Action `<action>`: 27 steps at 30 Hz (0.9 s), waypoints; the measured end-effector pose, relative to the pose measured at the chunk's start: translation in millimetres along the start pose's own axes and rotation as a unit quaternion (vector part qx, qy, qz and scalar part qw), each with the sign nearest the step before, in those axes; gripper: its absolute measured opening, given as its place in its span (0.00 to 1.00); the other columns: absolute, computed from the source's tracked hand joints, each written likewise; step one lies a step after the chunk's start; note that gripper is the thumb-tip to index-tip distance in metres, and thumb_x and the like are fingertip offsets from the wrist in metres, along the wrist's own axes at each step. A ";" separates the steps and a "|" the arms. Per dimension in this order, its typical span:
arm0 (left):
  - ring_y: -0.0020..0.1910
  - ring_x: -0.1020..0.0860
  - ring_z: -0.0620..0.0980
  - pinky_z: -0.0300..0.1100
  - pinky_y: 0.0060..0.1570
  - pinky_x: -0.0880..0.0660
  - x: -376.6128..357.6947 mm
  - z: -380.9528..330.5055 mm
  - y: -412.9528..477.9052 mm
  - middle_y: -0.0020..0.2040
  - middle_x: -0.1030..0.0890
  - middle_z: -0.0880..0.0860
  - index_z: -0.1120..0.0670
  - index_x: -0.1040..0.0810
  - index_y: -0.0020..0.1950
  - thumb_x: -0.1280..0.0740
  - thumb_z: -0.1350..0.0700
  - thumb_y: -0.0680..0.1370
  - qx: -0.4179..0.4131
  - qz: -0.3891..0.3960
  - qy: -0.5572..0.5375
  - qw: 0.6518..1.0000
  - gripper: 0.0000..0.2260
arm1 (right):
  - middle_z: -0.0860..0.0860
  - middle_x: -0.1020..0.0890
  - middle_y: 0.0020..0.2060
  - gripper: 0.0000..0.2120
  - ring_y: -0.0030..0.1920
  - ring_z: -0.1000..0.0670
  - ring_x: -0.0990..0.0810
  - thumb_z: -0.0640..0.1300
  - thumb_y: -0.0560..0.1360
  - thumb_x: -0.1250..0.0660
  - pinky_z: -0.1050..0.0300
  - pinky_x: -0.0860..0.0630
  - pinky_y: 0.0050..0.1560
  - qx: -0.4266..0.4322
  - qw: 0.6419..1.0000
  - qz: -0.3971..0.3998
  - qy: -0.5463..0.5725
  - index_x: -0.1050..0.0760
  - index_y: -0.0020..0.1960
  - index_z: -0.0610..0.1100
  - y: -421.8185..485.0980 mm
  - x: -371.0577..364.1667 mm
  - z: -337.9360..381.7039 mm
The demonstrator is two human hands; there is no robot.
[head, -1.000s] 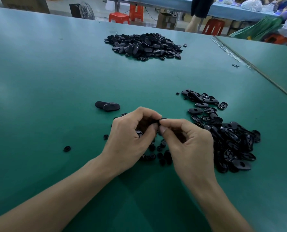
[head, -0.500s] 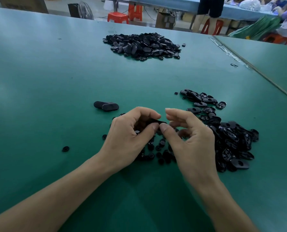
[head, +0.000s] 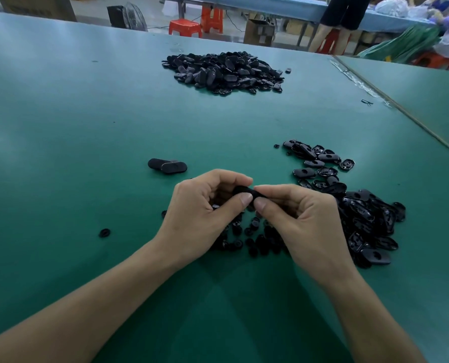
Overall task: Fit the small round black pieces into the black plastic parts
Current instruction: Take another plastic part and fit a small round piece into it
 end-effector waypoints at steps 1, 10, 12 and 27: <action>0.44 0.15 0.47 0.43 0.49 0.19 0.2 0.2 0.0 0.45 0.14 0.48 0.47 0.17 0.51 0.27 0.56 0.73 0.003 -0.001 0.001 1.000 0.08 | 0.56 0.13 0.40 0.12 0.42 0.55 0.14 0.34 0.73 0.26 0.64 0.20 0.46 -0.001 1.000 -0.004 -0.005 0.16 0.47 0.51 -0.1 0.2 0.0; 0.43 0.15 0.48 0.43 0.49 0.19 0.1 -1.1 -0.6 0.44 0.13 0.48 0.46 0.16 0.49 0.26 0.58 0.72 -0.010 -0.004 0.018 1.000 0.09 | 0.58 0.14 0.37 0.08 0.39 0.58 0.15 0.37 0.73 0.26 0.64 0.20 0.43 -0.009 0.998 -0.025 -0.062 0.17 0.44 0.51 -1.7 -0.7 -0.5; 0.43 0.15 0.47 0.40 0.48 0.19 0.9 -2.6 -0.3 0.43 0.13 0.47 0.46 0.16 0.49 0.26 0.58 0.72 -0.017 -0.010 0.014 1.000 0.09 | 0.57 0.14 0.37 0.08 0.39 0.57 0.15 0.37 0.73 0.26 0.65 0.21 0.43 -0.009 0.998 -0.026 -0.054 0.17 0.44 0.51 -1.5 -0.2 -0.2; 0.36 0.16 0.46 0.35 0.40 0.20 20.1 -6.6 10.0 0.38 0.14 0.46 0.46 0.15 0.45 0.22 0.61 0.72 -0.040 -0.087 0.035 0.995 0.10 | 0.58 0.16 0.50 0.11 0.50 0.58 0.19 0.46 0.80 0.33 0.68 0.27 0.54 0.034 0.962 -0.108 -0.247 0.19 0.61 0.49 -0.5 16.9 2.5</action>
Point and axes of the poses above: each hand's wrist, its own y-axis towards the middle knuckle, its own x-axis out of the back of the hand, z = x × y, the point moved 5 cm from there along y, towards the middle knuckle
